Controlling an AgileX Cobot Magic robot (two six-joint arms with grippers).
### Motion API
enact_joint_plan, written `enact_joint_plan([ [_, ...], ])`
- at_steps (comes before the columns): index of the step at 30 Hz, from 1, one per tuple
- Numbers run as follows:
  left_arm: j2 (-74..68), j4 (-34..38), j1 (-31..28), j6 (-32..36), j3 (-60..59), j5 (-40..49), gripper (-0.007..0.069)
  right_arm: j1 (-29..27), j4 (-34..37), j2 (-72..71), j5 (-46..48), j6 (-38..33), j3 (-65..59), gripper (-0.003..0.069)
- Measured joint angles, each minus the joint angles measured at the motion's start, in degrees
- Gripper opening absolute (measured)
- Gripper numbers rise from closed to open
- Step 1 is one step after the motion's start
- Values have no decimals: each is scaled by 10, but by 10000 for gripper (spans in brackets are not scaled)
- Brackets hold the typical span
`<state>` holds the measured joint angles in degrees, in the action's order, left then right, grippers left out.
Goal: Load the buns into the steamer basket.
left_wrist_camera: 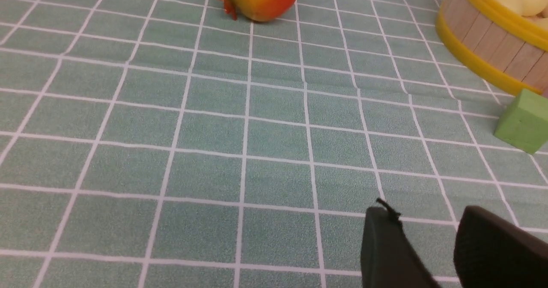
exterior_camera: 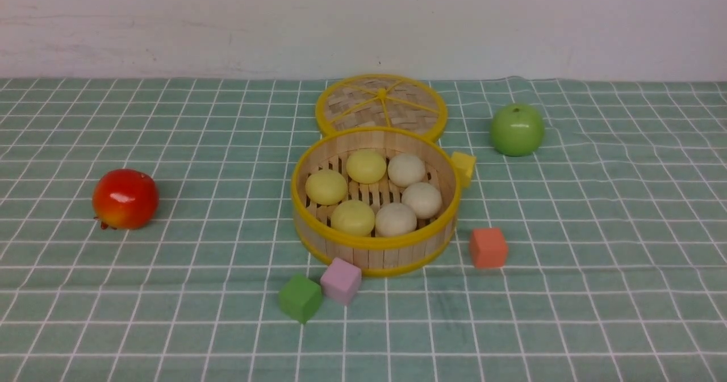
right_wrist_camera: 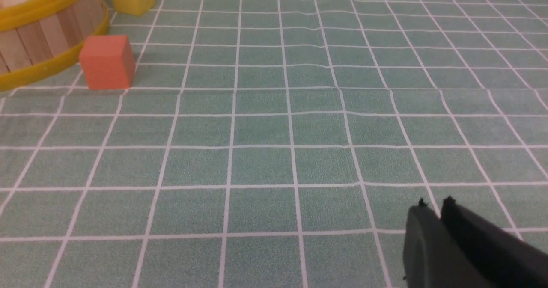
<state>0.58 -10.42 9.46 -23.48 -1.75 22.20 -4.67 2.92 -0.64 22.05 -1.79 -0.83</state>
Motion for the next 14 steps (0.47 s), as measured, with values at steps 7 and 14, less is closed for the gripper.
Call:
enact_joint_plan([
  [7, 0, 0, 0, 0, 0, 0, 238, 0, 0, 0, 0, 0, 0, 60],
  [14, 0, 0, 0, 0, 0, 0, 238, 0, 0, 0, 0, 0, 0, 63],
])
